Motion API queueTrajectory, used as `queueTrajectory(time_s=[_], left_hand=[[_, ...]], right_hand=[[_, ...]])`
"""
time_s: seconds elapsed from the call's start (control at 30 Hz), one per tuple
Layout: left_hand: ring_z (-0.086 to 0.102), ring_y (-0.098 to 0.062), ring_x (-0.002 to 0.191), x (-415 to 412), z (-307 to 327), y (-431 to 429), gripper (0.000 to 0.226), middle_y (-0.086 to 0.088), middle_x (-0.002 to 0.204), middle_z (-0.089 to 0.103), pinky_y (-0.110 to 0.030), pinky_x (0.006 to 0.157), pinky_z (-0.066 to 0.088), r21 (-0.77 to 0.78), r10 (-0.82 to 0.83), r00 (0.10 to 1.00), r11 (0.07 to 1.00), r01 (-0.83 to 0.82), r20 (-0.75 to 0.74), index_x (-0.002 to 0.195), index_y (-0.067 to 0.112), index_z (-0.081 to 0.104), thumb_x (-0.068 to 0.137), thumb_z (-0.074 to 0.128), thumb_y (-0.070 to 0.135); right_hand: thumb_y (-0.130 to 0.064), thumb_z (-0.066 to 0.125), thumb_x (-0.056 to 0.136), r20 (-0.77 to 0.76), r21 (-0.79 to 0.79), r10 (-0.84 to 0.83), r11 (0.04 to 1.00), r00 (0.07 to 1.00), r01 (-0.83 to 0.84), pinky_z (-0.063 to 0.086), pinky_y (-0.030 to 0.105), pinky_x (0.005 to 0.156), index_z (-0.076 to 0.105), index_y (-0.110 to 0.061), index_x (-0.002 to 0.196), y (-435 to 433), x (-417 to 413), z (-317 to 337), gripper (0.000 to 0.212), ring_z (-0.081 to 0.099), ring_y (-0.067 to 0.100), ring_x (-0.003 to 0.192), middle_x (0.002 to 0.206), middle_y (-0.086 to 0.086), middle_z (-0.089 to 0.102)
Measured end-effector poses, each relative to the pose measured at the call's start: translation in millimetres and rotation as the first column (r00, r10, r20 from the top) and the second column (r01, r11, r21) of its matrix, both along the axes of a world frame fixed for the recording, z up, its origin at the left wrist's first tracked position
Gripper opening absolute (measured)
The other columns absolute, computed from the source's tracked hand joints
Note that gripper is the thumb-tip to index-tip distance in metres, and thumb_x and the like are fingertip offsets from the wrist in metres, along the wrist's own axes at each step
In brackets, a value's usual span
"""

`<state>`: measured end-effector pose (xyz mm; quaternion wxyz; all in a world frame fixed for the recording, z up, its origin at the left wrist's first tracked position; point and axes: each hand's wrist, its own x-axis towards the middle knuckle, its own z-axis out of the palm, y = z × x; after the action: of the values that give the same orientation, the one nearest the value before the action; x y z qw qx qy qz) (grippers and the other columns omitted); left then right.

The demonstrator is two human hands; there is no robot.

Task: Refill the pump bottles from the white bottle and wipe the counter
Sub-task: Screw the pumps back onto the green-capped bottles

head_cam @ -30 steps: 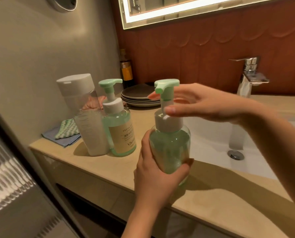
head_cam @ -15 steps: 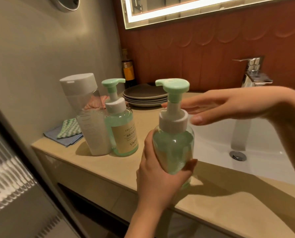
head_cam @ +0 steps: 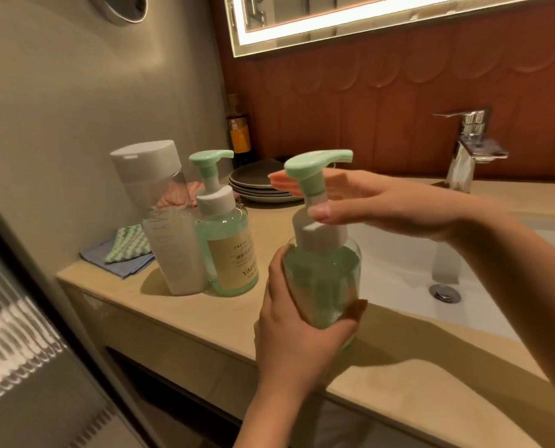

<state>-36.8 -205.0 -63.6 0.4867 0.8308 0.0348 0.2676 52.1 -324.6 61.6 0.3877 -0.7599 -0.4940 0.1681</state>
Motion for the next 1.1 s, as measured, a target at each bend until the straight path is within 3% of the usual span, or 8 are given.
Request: queueTrajectory(time_s=[0.17, 0.37, 0.47, 0.6, 0.7, 0.8, 0.97, 1.1], left_hand=[[0.049, -0.008, 0.119, 0.7, -3.1, 1.3, 0.096, 0.015, 0.134, 0.048, -0.044, 0.098, 0.047, 0.008, -0.02, 0.999, 1.0, 0.02, 0.048, 0.13, 0.055, 0.017, 0.048, 0.064, 0.078], [0.044, 0.003, 0.112, 1.0, -3.6, -0.1, 0.088, 0.023, 0.127, 0.045, -0.037, 0.1, 0.044, 0.006, -0.004, 0.999, 1.0, 0.003, 0.051, 0.122, 0.067, 0.014, 0.048, 0.062, 0.075], [0.044, 0.005, 0.111, 2.0, -5.3, -0.7, 0.086, 0.026, 0.125, 0.045, -0.035, 0.102, 0.042, -0.01, 0.0, 0.999, 1.0, 0.0, 0.05, 0.118, 0.07, 0.014, 0.048, 0.063, 0.075], [0.043, 0.002, 0.112, 2.5, -7.0, -0.8, 0.095, 0.021, 0.127, 0.045, -0.04, 0.103, 0.041, -0.003, 0.004, 0.999, 1.0, -0.004, 0.034, 0.13, 0.054, 0.019, 0.047, 0.059, 0.078], [0.047, -0.003, 0.115, 1.0, -4.6, 0.0, 0.093, 0.018, 0.129, 0.048, -0.042, 0.1, 0.044, -0.015, -0.003, 0.999, 1.0, 0.003, 0.045, 0.127, 0.059, 0.016, 0.047, 0.062, 0.074], [0.046, -0.001, 0.112, 0.2, -2.3, 0.6, 0.09, 0.025, 0.125, 0.047, -0.041, 0.098, 0.045, -0.021, -0.01, 1.0, 1.0, 0.011, 0.029, 0.117, 0.072, 0.014, 0.043, 0.064, 0.07], [0.046, -0.005, 0.117, 0.0, -2.0, 1.3, 0.092, 0.023, 0.132, 0.045, -0.044, 0.101, 0.043, 0.001, -0.03, 0.999, 1.0, 0.03, 0.035, 0.122, 0.069, 0.012, 0.048, 0.066, 0.076], [0.035, 0.01, 0.11, 0.7, -2.6, 0.6, 0.093, 0.04, 0.117, 0.032, -0.038, 0.103, 0.04, 0.022, -0.017, 0.999, 1.0, 0.017, 0.04, 0.12, 0.071, 0.008, 0.048, 0.066, 0.08]], right_hand=[[-0.037, 0.06, 0.079, -0.045, -0.113, 0.089, 0.989, 0.995, -0.093, 0.04, 0.006, 0.089, 0.038, -0.04, 0.131, -10.3, 2.3, 1.9, 0.057, 0.046, -0.011, 0.118, 0.133, -0.026, 0.048], [-0.062, 0.068, 0.067, 0.084, -0.24, 0.111, 0.967, 0.99, -0.088, 0.019, 0.026, 0.116, 0.036, -0.04, 0.137, -38.8, 9.3, 15.7, 0.08, 0.026, -0.009, 0.134, 0.144, -0.03, 0.033], [-0.047, 0.068, 0.073, 0.113, -0.184, 0.041, 0.983, 0.993, -0.019, 0.033, 0.019, 0.106, 0.056, -0.031, 0.127, -49.4, 9.0, 25.7, 0.058, 0.044, 0.0, 0.128, 0.133, -0.02, 0.053], [-0.045, 0.06, 0.08, 0.201, -0.006, -0.136, 0.99, 0.97, 0.14, 0.048, 0.03, 0.095, 0.072, -0.019, 0.1, -41.1, 8.8, 23.7, 0.035, 0.063, 0.008, 0.104, 0.103, -0.008, 0.071], [-0.045, 0.064, 0.08, 0.135, 0.04, -0.159, 0.987, 0.978, 0.155, 0.046, 0.025, 0.096, 0.061, -0.025, 0.113, -23.1, 6.5, 14.7, 0.039, 0.059, 0.0, 0.105, 0.11, -0.013, 0.066], [-0.048, 0.066, 0.069, 0.08, -0.017, -0.088, 0.996, 0.993, 0.09, 0.037, 0.015, 0.1, 0.036, -0.039, 0.135, -3.2, 2.8, 1.6, 0.074, 0.043, -0.01, 0.121, 0.137, -0.025, 0.043], [-0.029, 0.064, 0.07, -0.034, -0.059, 0.048, 0.997, 0.998, -0.05, 0.037, -0.003, 0.081, 0.03, -0.049, 0.125, 1.7, 4.7, -9.0, 0.067, 0.04, -0.03, 0.103, 0.12, -0.041, 0.035], [-0.043, 0.075, 0.067, 0.017, -0.193, 0.151, 0.97, 0.988, -0.145, 0.02, 0.017, 0.112, 0.03, -0.053, 0.129, -19.8, 9.1, 3.3, 0.077, 0.027, -0.016, 0.13, 0.141, -0.034, 0.033]])
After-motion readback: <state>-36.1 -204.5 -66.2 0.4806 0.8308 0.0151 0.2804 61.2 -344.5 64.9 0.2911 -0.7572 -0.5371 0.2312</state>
